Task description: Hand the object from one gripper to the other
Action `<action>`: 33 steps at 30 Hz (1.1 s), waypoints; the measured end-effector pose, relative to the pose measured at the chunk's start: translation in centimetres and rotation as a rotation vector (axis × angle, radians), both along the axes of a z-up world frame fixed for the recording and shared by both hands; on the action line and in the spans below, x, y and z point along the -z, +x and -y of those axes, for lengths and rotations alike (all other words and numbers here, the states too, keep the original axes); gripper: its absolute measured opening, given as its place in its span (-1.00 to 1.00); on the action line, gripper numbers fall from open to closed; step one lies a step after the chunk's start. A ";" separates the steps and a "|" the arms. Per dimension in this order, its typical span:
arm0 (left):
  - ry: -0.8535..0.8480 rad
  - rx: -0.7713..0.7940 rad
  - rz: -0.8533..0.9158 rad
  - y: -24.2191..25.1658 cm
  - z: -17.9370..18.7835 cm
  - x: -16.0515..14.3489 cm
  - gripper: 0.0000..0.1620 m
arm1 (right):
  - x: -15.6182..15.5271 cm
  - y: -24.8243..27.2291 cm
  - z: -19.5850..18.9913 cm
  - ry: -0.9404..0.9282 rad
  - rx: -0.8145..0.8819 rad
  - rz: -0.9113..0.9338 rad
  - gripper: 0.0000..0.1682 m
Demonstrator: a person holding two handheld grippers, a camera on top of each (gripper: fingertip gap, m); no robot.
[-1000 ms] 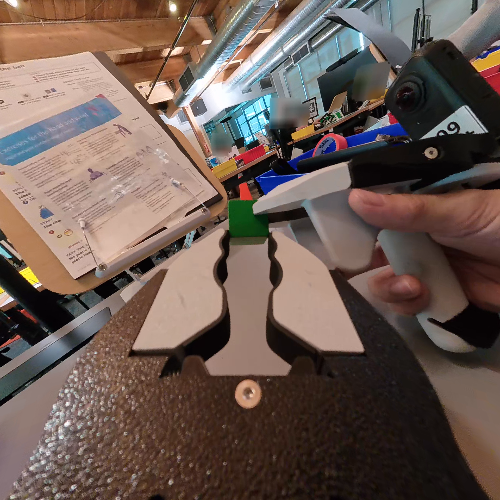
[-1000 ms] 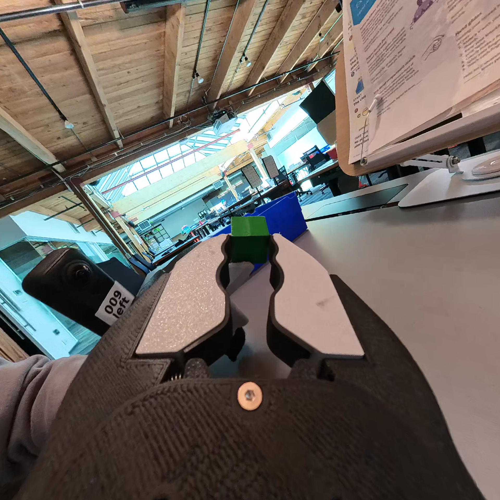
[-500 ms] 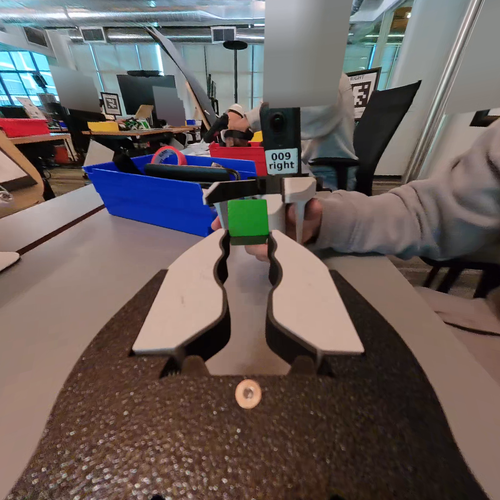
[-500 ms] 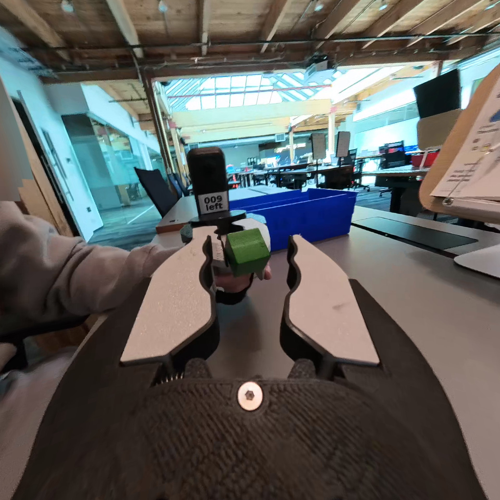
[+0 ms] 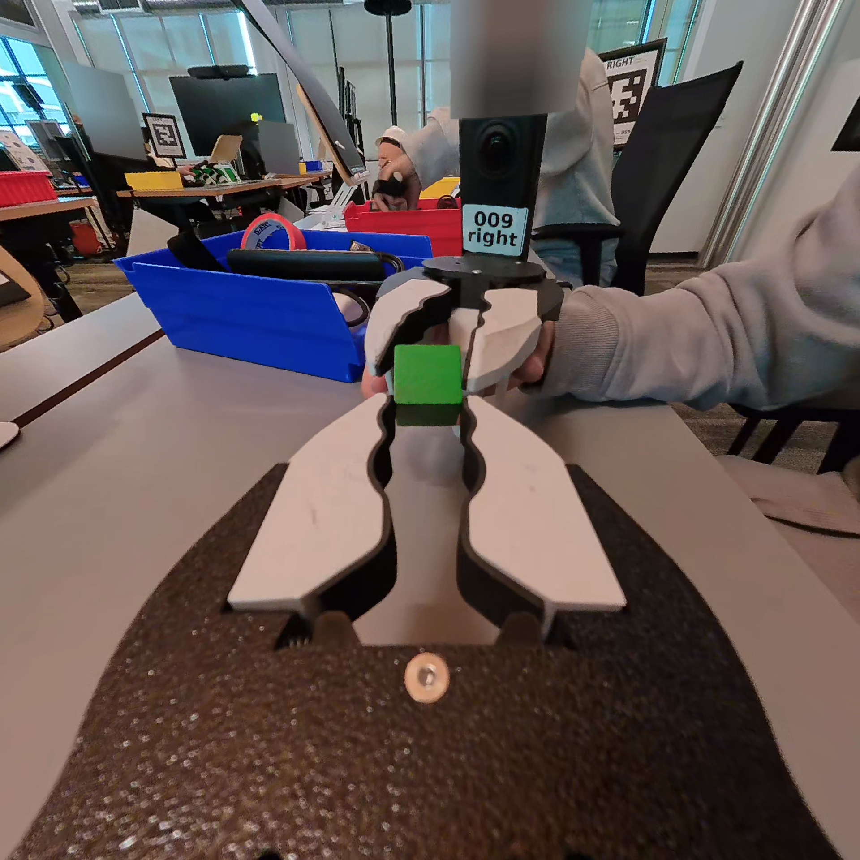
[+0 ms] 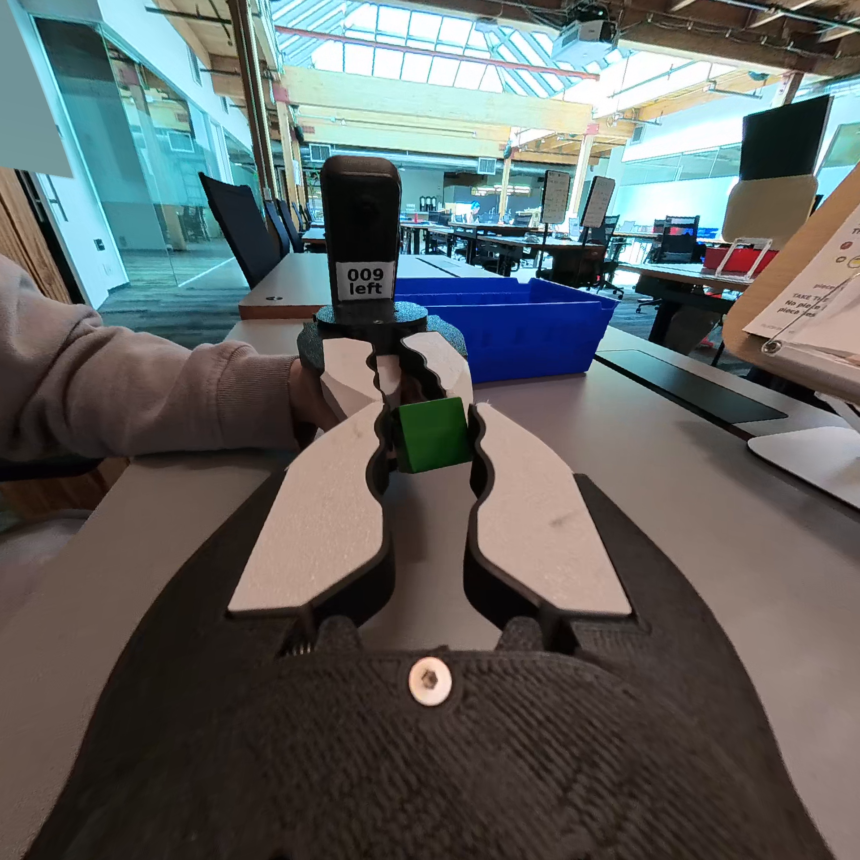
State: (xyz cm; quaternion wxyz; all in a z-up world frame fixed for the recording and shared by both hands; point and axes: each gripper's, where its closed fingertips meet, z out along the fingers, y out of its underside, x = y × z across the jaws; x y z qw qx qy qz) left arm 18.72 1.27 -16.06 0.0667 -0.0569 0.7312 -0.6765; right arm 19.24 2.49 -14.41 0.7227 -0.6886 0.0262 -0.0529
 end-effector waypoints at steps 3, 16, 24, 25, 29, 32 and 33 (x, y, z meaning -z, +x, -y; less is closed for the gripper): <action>-0.009 -0.038 0.028 0.4 -0.1 -0.2 -0.68 | -0.1 0.4 0.1 -0.012 0.025 -0.019 -0.64; 0.225 -0.452 0.925 2.2 0.1 -0.9 -0.42 | -0.8 2.5 0.4 0.269 -0.051 -0.682 -0.64; 0.248 -0.407 1.001 1.7 -0.3 -1.0 -0.64 | -0.4 0.8 -0.2 0.208 -0.200 -0.784 -0.64; 0.254 -0.402 1.003 1.7 -0.3 -1.0 -0.66 | -0.4 0.8 -0.2 0.208 -0.211 -0.800 -0.64; 0.288 -0.389 0.945 2.1 -0.2 -0.4 -0.67 | 0.1 1.2 -0.1 0.209 -0.190 -0.802 -0.64; 0.260 -0.387 0.819 2.3 -0.4 -0.4 -0.67 | 0.1 1.7 0.1 0.219 -0.146 -0.750 -0.59; 0.237 -0.391 0.758 2.5 -0.6 -0.5 -0.67 | 0.0 2.0 0.2 0.217 -0.114 -0.713 -0.51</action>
